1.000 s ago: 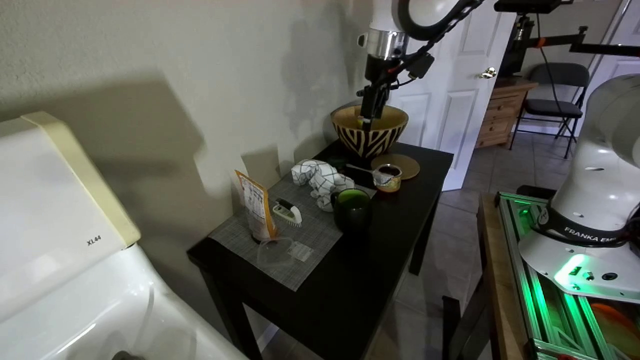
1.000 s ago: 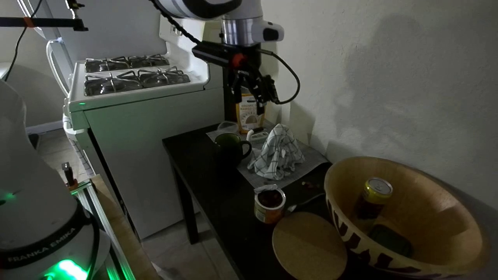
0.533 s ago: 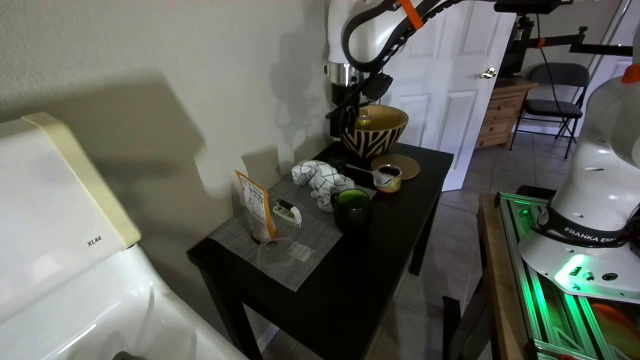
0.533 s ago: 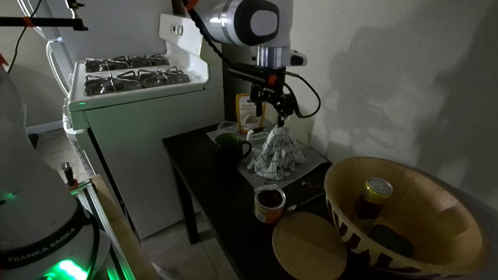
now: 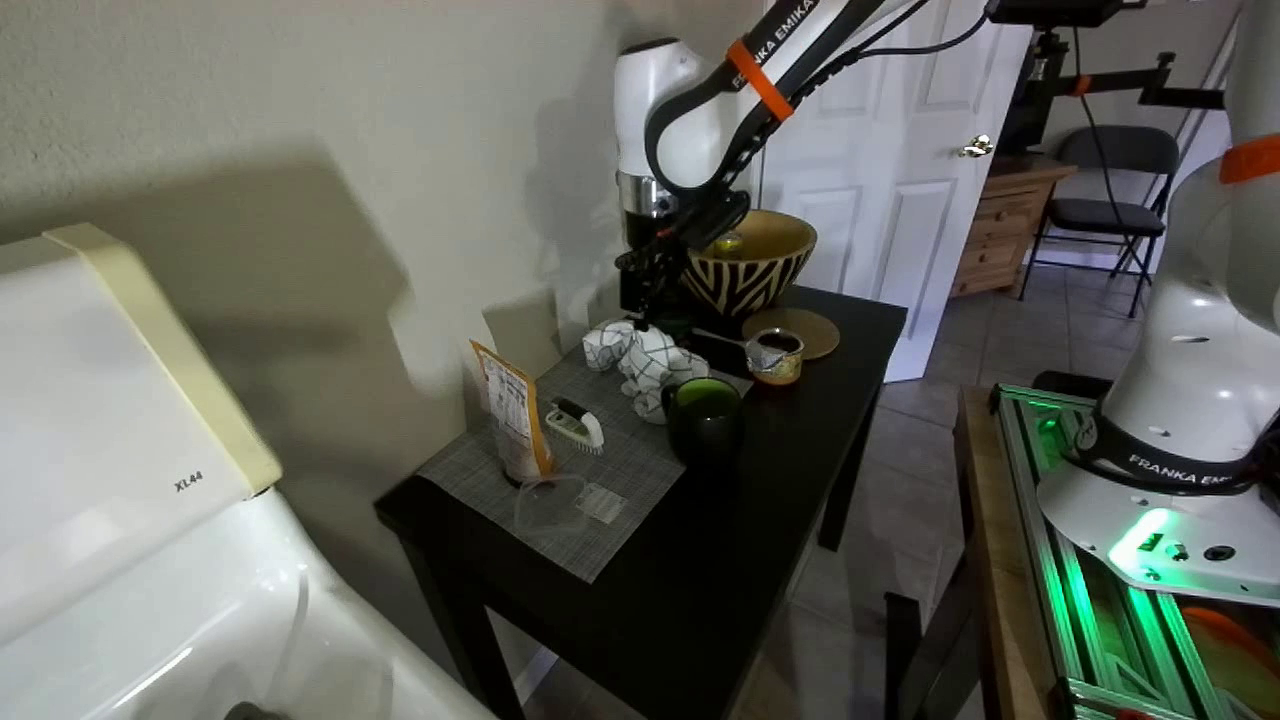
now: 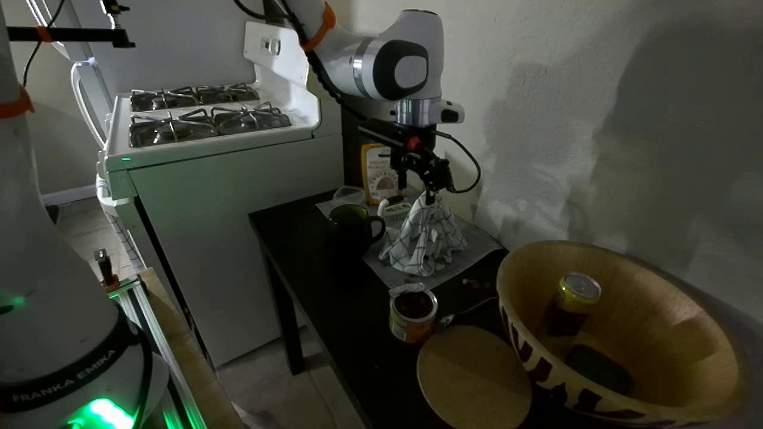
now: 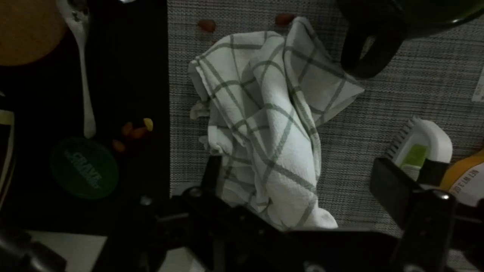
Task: Move the cloth and place it in the bowl
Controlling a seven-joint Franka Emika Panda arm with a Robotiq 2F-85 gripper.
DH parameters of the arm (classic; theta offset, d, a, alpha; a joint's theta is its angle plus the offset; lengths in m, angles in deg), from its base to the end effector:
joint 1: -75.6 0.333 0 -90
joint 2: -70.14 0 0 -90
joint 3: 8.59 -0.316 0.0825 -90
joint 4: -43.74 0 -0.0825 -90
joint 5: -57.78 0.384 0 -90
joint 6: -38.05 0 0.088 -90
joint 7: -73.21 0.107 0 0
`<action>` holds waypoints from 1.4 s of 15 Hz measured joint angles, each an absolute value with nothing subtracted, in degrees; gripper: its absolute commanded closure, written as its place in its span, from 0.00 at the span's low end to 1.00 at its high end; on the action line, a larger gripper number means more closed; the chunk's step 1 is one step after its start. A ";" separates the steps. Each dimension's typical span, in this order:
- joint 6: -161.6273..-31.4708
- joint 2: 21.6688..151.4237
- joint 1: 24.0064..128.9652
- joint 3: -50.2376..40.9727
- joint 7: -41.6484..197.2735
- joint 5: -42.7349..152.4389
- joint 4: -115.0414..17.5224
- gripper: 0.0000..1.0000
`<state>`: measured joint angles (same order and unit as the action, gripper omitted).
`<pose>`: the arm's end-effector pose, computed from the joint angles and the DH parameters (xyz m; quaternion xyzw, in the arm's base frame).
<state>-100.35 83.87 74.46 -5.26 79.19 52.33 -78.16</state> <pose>0.5740 -0.0449 0.3012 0.9974 -0.0553 0.0246 0.0390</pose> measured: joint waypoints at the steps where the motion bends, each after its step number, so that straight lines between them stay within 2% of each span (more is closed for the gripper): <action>1: -101.22 84.65 74.69 -5.21 80.61 51.89 -78.14 0.00; 13: -103.84 90.01 75.45 -4.56 86.25 51.51 -77.57 0.00; 18: -116.32 91.25 75.51 -4.06 88.07 51.51 -78.29 0.00; 21: -118.06 93.14 75.98 -3.62 88.22 51.51 -78.30 0.00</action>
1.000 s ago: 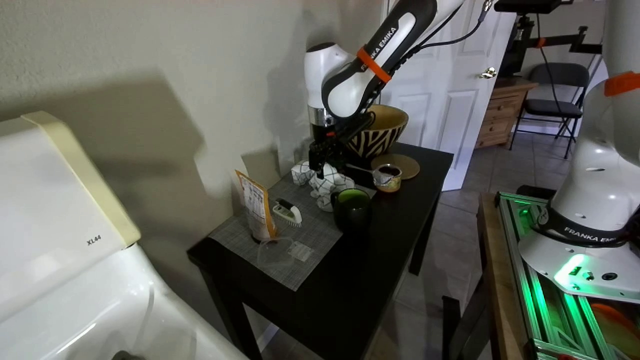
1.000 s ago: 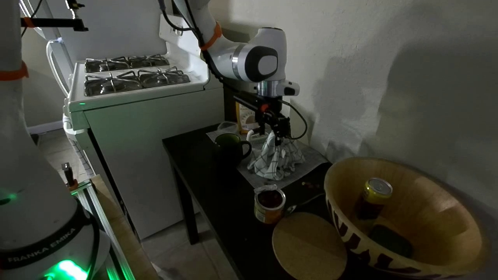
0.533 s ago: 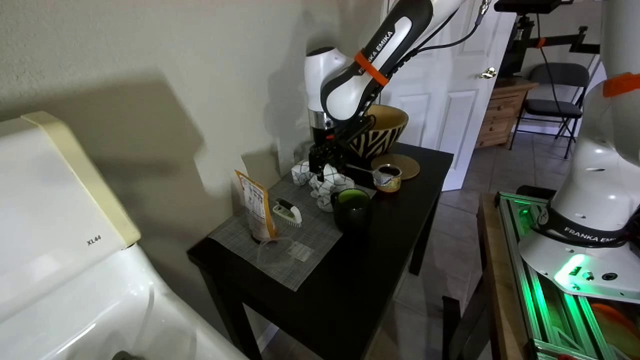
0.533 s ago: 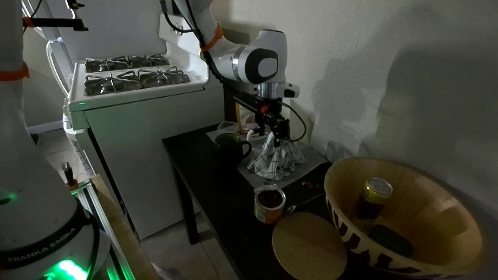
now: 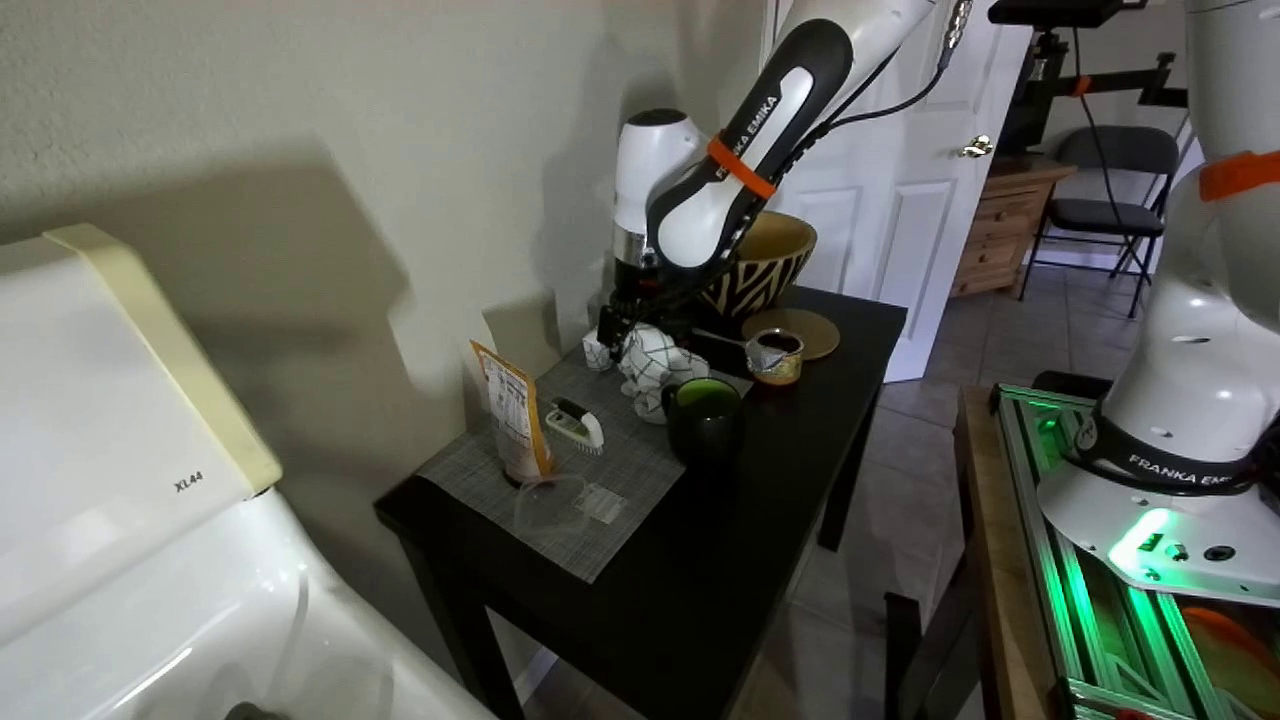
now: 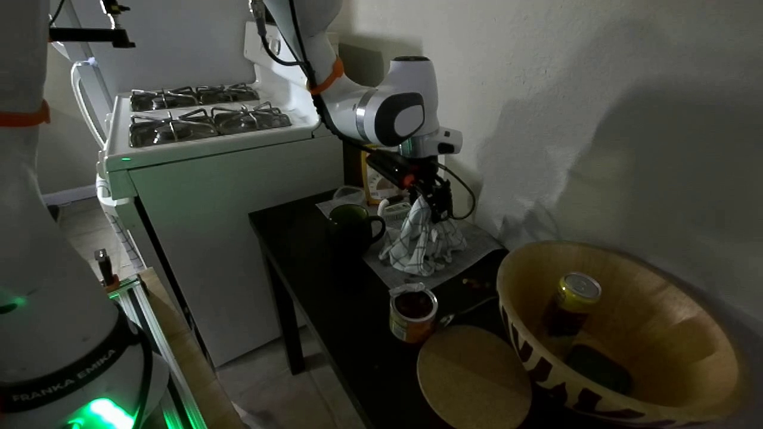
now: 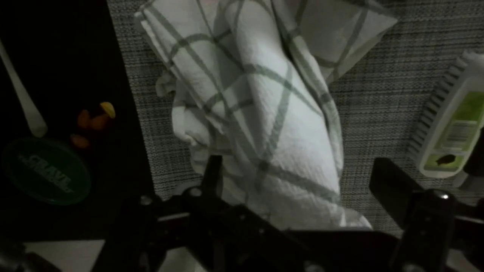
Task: Move the cloth and place it in the bowl
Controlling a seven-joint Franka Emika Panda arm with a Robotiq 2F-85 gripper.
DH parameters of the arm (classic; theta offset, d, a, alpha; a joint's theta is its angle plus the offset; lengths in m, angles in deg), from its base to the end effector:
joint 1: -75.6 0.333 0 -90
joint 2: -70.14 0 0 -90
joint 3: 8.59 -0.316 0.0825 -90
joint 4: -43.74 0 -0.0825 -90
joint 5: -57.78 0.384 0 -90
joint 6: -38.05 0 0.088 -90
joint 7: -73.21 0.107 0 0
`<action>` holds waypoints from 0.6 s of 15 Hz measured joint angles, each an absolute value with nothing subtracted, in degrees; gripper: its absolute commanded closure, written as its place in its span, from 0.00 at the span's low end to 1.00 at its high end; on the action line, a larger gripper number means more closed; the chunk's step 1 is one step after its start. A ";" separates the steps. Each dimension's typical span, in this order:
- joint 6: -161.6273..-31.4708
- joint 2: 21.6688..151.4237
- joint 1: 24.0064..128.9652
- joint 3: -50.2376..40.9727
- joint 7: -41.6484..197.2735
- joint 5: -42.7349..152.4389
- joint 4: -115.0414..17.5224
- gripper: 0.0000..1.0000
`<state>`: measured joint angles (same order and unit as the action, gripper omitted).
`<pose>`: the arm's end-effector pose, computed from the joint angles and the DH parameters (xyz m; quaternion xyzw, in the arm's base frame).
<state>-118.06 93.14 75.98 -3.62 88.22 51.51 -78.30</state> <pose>0.5924 -0.0427 0.2367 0.9875 -0.1171 0.0999 0.0345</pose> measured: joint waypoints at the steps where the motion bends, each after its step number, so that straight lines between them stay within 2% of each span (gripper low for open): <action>1: -118.06 93.70 76.22 -3.37 88.23 51.48 -78.31 0.00; 8: -118.06 96.61 79.85 2.00 91.65 49.34 -78.11 0.00; 9: -118.06 97.27 80.36 2.56 92.17 49.10 -77.92 0.04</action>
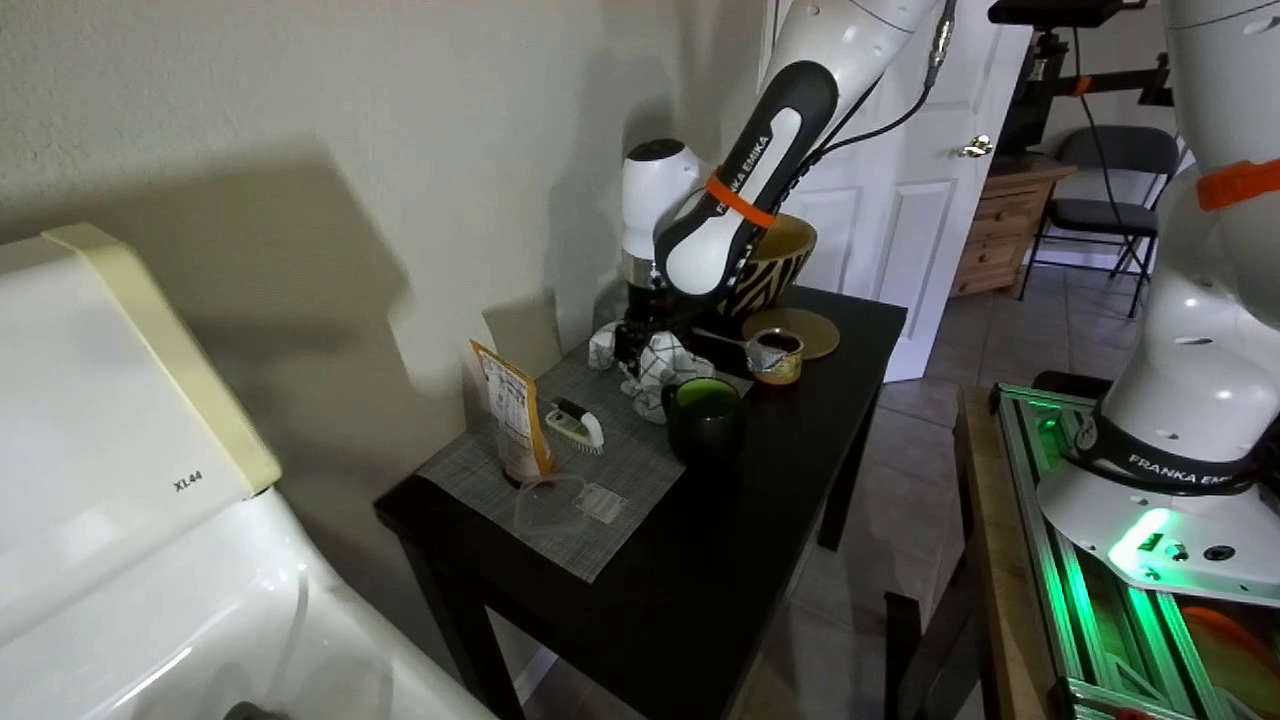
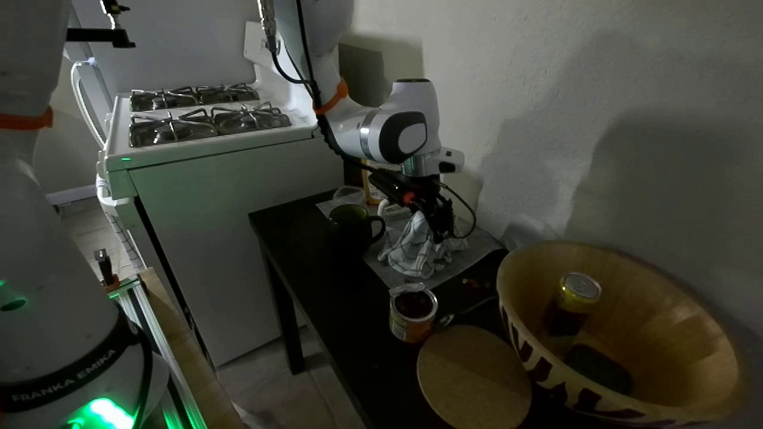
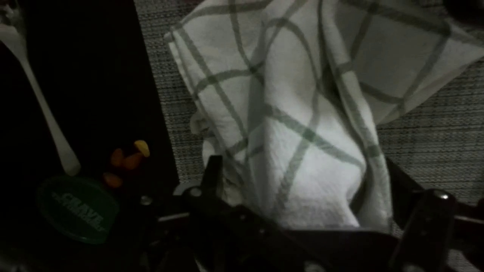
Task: Move the cloth and place it in the bowl
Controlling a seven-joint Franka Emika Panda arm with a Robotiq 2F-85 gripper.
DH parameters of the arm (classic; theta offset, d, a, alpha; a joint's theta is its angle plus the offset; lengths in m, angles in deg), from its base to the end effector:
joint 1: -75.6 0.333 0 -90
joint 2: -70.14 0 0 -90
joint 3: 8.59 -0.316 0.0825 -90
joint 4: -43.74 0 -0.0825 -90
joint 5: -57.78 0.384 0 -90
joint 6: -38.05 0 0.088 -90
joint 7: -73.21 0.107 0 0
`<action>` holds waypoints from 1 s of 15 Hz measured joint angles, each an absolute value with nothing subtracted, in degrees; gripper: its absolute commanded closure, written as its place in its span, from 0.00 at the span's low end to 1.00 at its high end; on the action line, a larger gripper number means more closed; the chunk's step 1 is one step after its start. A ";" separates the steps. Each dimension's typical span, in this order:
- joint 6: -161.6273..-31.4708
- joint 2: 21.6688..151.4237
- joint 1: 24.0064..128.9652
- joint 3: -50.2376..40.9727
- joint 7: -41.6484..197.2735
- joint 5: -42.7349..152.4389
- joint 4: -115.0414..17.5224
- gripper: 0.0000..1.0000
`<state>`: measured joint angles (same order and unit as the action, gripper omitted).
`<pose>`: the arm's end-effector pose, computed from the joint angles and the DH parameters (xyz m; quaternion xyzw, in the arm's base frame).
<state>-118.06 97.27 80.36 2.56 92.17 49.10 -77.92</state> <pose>0.5857 -0.0593 0.2003 0.9850 -0.1393 0.0735 0.0708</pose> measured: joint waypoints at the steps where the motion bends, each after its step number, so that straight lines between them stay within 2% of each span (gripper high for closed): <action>1: -118.06 98.09 80.84 2.94 92.51 49.01 -77.67 0.11; 2: -118.06 99.07 81.29 3.12 92.89 49.01 -77.39 0.28; 3: -118.06 100.11 81.71 3.13 93.29 49.01 -76.97 0.30; 5: -118.09 102.26 82.63 3.15 94.14 49.01 -75.96 0.47; 12: -118.05 103.41 84.59 5.49 95.58 49.01 -74.18 0.98; 15: -117.90 101.24 83.85 6.20 94.98 49.11 -75.30 0.97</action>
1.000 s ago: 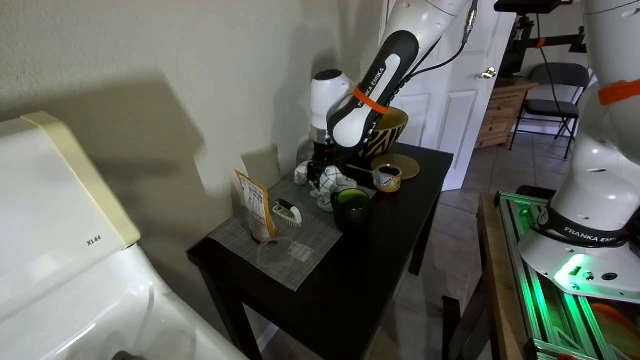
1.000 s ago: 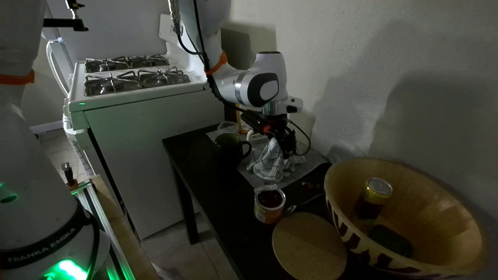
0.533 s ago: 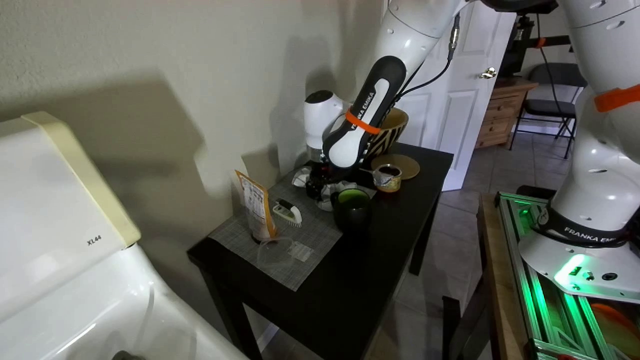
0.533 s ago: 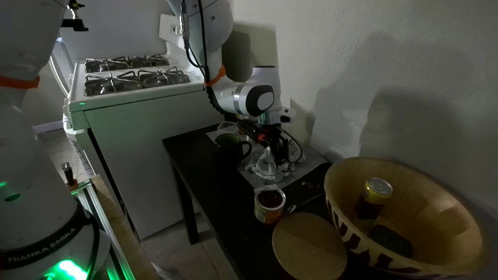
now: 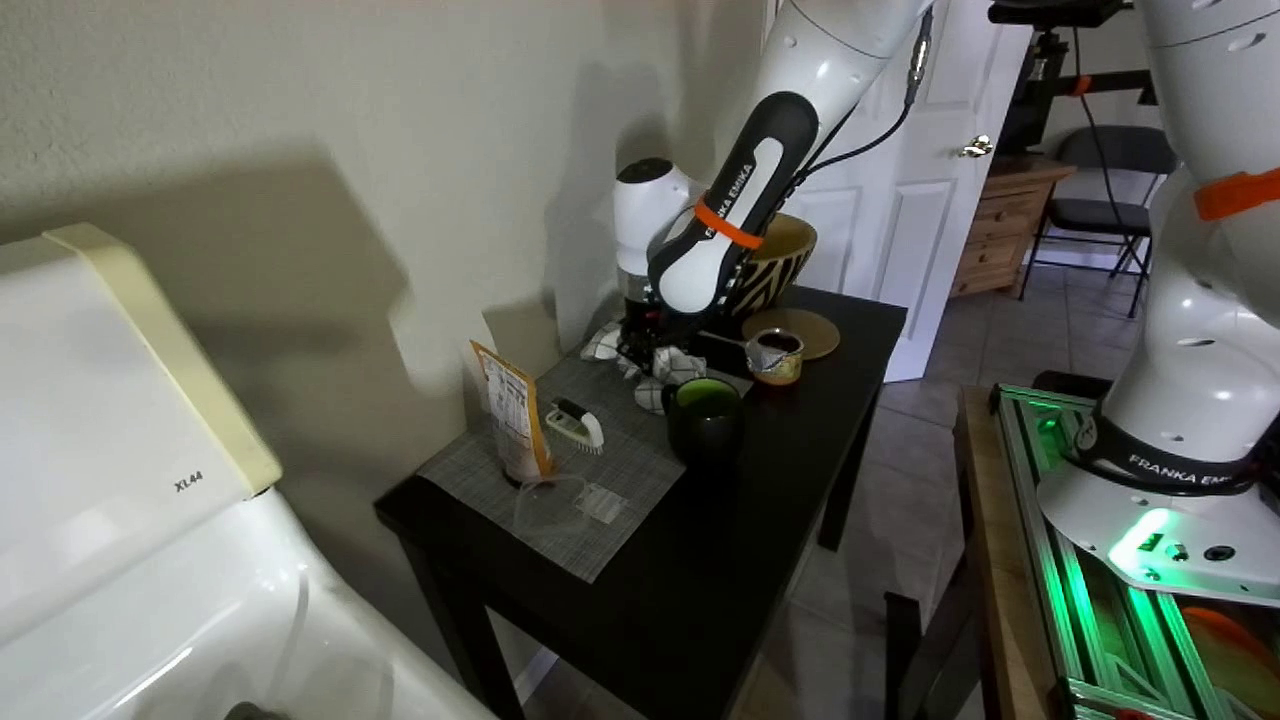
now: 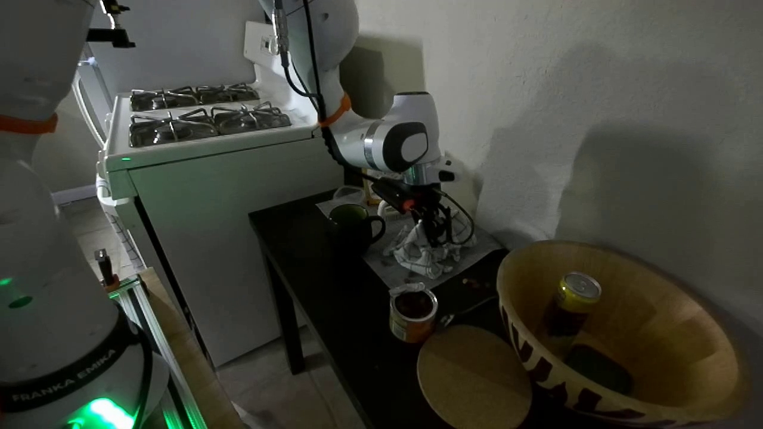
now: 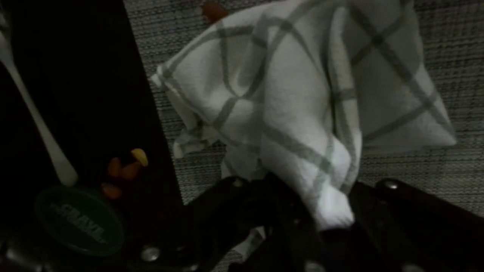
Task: Move the cloth and place it in the bowl
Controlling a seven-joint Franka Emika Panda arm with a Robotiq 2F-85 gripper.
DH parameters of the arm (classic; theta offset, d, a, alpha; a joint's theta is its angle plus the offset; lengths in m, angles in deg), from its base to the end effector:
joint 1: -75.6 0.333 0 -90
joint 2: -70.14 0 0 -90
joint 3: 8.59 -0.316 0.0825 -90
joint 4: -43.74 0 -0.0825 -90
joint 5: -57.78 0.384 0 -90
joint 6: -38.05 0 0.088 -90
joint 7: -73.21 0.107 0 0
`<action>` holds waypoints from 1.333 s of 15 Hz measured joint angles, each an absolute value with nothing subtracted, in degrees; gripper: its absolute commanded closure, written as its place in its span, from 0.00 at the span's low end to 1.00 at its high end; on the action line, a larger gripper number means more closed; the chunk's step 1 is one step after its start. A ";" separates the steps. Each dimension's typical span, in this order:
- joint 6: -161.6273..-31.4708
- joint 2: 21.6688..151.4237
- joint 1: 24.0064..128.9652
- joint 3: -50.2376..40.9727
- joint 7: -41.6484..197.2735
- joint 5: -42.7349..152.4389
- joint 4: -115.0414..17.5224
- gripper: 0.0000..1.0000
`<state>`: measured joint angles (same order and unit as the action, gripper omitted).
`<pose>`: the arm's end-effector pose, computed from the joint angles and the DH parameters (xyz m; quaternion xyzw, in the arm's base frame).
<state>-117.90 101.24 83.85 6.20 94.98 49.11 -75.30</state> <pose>0.5940 -0.0613 0.1807 0.9812 -0.1562 0.0678 0.0913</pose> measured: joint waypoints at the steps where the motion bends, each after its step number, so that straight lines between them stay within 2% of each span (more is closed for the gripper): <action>1: -117.90 99.76 83.04 6.00 93.77 49.41 -76.25 0.96; 6: -117.87 89.03 75.08 2.00 83.43 54.72 -82.62 0.96; 11: -113.54 77.97 66.21 -2.89 66.22 69.17 -86.48 0.96; 15: -106.62 72.10 62.57 -1.47 53.67 79.87 -85.92 0.96; 20: -96.62 68.94 59.71 5.07 46.43 84.23 -82.53 0.96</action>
<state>-96.62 68.94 59.71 5.07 46.43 84.23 -82.53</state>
